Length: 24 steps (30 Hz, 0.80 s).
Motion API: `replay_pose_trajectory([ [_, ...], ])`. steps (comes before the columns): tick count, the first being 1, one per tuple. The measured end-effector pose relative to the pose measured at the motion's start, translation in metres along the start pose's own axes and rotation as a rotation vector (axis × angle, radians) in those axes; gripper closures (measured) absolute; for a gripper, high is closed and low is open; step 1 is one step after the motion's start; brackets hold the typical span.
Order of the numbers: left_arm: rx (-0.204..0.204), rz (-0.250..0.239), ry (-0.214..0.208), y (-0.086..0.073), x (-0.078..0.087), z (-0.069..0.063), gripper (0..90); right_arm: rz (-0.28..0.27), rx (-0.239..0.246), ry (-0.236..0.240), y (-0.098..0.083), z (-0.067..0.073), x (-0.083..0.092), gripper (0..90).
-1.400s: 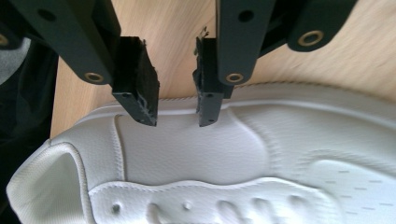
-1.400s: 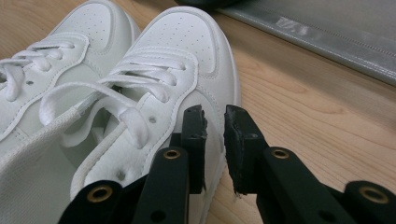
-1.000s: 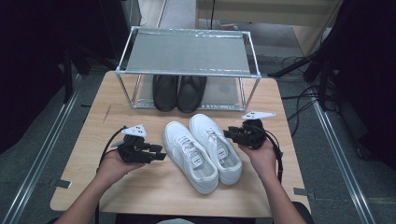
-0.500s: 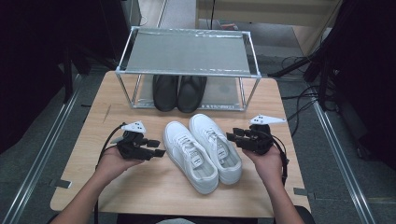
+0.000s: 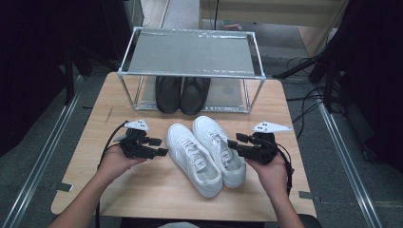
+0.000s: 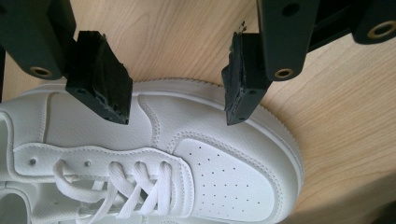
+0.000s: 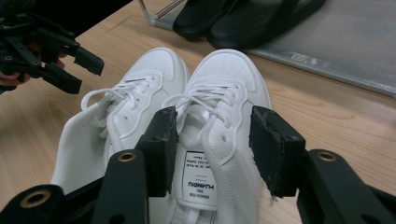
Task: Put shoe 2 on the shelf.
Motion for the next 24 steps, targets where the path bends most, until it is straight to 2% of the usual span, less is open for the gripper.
replay_pose_trajectory([
  [6, -0.002, -0.016, -0.004, 0.003, -0.002, 0.003, 41.5, 0.009, 0.008, 0.010, -0.002, 0.012, 0.002, 50.2],
  [8, 0.001, 0.001, -0.002, 0.005, -0.003, 0.005, 41.4, 0.013, 0.008, 0.015, -0.003, 0.018, 0.001, 48.3],
  [11, -0.002, -0.001, -0.003, 0.009, -0.004, 0.005, 41.3, 0.021, -0.004, 0.016, -0.006, 0.028, -0.004, 43.4],
  [15, -0.010, 0.004, -0.008, 0.011, -0.006, 0.006, 41.3, 0.032, 0.015, 0.001, -0.008, 0.037, -0.010, 40.9],
  [24, -0.013, 0.002, -0.019, 0.013, -0.008, 0.008, 41.2, 0.051, -0.011, -0.004, -0.010, 0.050, -0.023, 40.6],
])
Point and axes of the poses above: each handheld gripper's, and its own axes: x roughly backward along the jaws, y roughly out of its top, z roughly to its left, the point moved 3 cm from there along -x, roughly forward along the jaws, and after that the axes turned 9 degrees about -y, right-handed, at the moved point
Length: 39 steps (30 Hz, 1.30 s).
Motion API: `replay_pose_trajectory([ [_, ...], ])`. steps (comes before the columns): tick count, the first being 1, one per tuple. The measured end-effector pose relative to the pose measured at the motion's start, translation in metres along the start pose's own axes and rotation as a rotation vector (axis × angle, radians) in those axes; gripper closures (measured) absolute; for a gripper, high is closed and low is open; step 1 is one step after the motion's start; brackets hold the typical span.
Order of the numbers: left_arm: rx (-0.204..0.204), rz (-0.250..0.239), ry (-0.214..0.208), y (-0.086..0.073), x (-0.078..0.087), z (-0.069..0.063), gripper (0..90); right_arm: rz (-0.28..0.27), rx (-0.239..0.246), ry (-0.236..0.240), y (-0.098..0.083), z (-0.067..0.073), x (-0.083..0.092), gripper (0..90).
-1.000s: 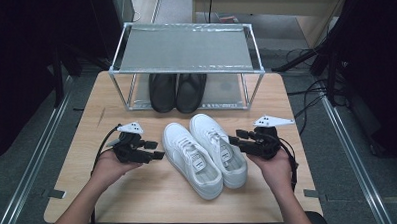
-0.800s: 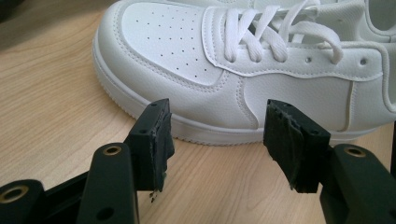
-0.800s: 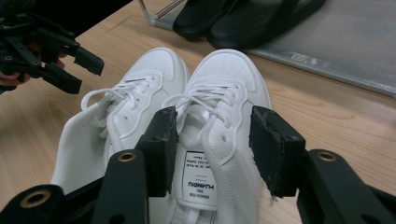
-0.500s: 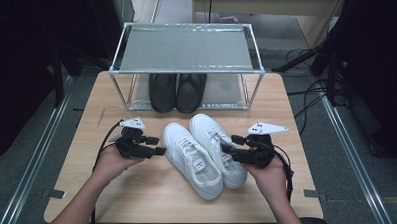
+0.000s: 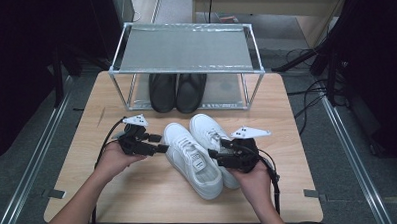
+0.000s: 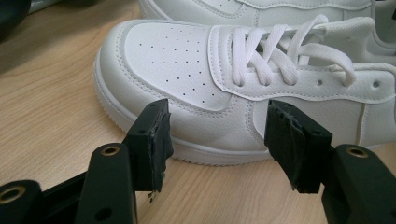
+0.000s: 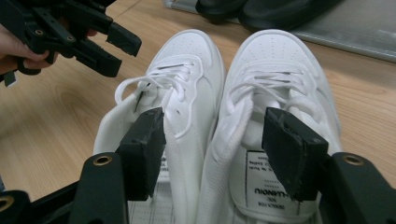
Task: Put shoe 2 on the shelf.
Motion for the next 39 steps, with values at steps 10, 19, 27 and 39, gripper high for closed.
replay_pose_trajectory([
  [10, -0.001, -0.003, 0.005, 0.000, 0.002, 0.001, 41.2, 0.017, 0.044, -0.060, -0.001, 0.013, -0.015, 37.8],
  [19, -0.004, 0.008, 0.009, 0.000, 0.000, 0.001, 41.2, 0.054, 0.026, -0.046, -0.005, 0.014, -0.021, 39.0],
  [27, -0.004, 0.010, 0.002, -0.001, -0.001, 0.001, 41.1, 0.068, 0.077, -0.083, -0.007, 0.019, -0.025, 41.3],
  [39, -0.008, 0.014, 0.007, -0.001, -0.002, 0.002, 41.2, 0.072, 0.126, -0.124, -0.008, 0.023, -0.027, 55.2],
])
Point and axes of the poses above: each handheld gripper's, and its own axes: x roughly backward along the jaws, y roughly out of its top, z roughly to its left, the point moved 3 cm from there along -x, roughly forward along the jaws, and after that the axes turned 9 degrees about -y, right-handed, at the moved point
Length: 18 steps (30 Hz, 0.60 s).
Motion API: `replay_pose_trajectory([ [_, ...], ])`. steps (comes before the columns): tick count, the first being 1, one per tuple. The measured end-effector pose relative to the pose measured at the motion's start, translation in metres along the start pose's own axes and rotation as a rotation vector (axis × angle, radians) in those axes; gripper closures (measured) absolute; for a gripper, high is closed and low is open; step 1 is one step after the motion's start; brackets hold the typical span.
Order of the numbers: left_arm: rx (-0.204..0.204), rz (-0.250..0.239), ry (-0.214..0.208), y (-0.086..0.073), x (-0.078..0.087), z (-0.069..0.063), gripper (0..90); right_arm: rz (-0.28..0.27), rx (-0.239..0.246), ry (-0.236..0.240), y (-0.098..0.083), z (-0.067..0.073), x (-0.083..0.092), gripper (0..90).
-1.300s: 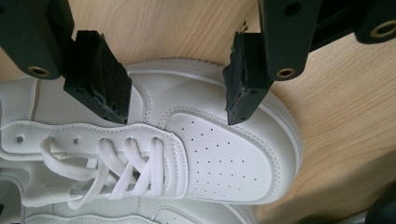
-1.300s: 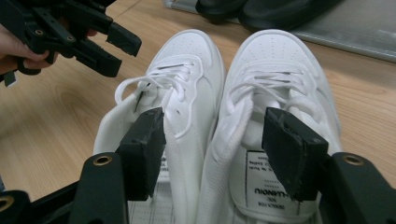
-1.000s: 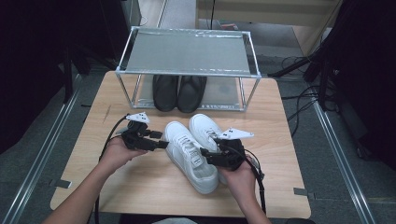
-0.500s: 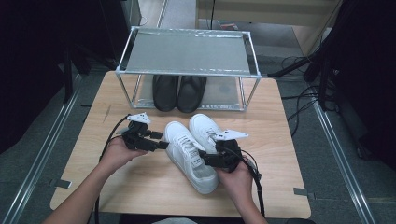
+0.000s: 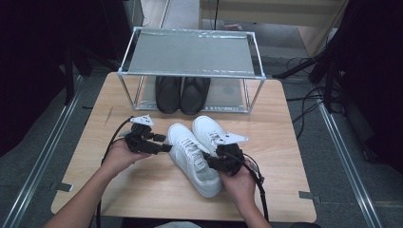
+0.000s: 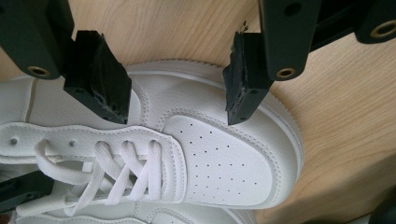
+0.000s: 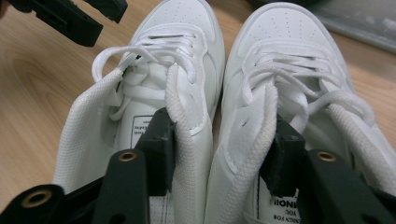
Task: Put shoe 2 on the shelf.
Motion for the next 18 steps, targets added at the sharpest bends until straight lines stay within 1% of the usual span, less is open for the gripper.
replay_pose_trajectory([
  [2, 0.012, -0.014, 0.000, 0.000, 0.001, 0.000, 41.1, -0.008, 0.028, -0.023, 0.000, 0.002, 0.000, 59.0],
  [4, 0.012, -0.020, 0.002, 0.001, 0.002, 0.002, 41.2, -0.005, 0.026, -0.021, 0.000, 0.002, 0.000, 64.1],
  [7, 0.017, -0.028, 0.003, 0.001, 0.003, 0.002, 41.2, -0.007, 0.013, -0.009, 0.001, 0.000, 0.001, 68.0],
  [10, 0.014, -0.039, 0.008, 0.000, 0.007, 0.004, 41.2, -0.017, 0.023, -0.015, 0.000, 0.000, 0.002, 72.1],
  [12, 0.017, -0.056, 0.015, 0.000, 0.012, 0.006, 41.2, -0.013, 0.007, -0.003, 0.001, -0.001, 0.003, 73.9],
  [14, 0.038, -0.080, 0.019, -0.001, 0.018, 0.010, 41.1, -0.004, -0.002, 0.011, 0.001, -0.002, 0.003, 74.9],
  [16, 0.052, -0.089, 0.028, -0.003, 0.024, 0.014, 41.1, -0.002, 0.001, 0.021, 0.002, -0.002, 0.004, 75.2],
  [18, 0.056, -0.087, 0.044, -0.006, 0.028, 0.016, 41.0, -0.005, 0.018, 0.029, 0.002, -0.001, 0.004, 75.7],
])
Point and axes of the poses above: each handheld gripper's, and its own axes: x roughly backward along the jaws, y roughly out of its top, z roughly to its left, the point moved 3 cm from there along -x, roughly forward along the jaws, and after that the axes turned 9 degrees about -y, right-handed, at the moved point
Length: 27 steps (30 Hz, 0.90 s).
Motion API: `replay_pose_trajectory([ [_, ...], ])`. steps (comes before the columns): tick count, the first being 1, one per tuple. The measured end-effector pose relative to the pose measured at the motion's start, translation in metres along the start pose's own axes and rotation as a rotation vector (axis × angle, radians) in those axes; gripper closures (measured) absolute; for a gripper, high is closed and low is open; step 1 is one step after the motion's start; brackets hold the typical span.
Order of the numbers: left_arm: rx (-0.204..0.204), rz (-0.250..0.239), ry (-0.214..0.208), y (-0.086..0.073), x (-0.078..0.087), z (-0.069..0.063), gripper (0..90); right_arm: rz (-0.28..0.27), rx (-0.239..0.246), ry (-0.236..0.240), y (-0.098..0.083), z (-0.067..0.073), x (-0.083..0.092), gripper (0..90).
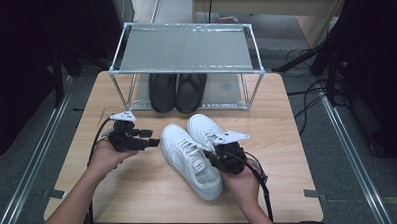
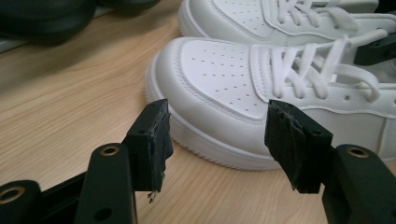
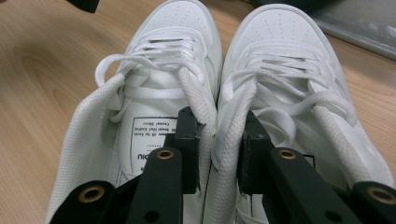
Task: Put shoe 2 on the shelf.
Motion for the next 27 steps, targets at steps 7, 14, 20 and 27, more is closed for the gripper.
replay_pose_trajectory([
  [7, -0.020, -0.025, 0.064, -0.003, 0.013, 0.000, 41.0, 0.020, 0.021, 0.044, 0.003, -0.002, 0.001, 76.7],
  [14, -0.012, -0.029, 0.093, -0.011, 0.022, 0.003, 41.0, -0.012, 0.061, 0.089, 0.011, -0.008, 0.009, 77.2],
  [20, 0.020, -0.048, 0.120, -0.017, 0.033, 0.010, 40.9, -0.006, 0.149, 0.193, 0.025, -0.018, 0.015, 77.1],
  [27, 0.037, -0.064, 0.146, -0.024, 0.044, 0.015, 41.0, -0.015, 0.263, 0.316, 0.053, -0.030, 0.018, 77.0],
])
Point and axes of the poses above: each handheld gripper's, and its own axes: x roughly backward along the jaws, y roughly out of its top, z roughly to its left, the point moved 3 cm from there along -x, roughly forward along the jaws, and after that the axes turned 9 degrees about -y, right-handed, at the moved point
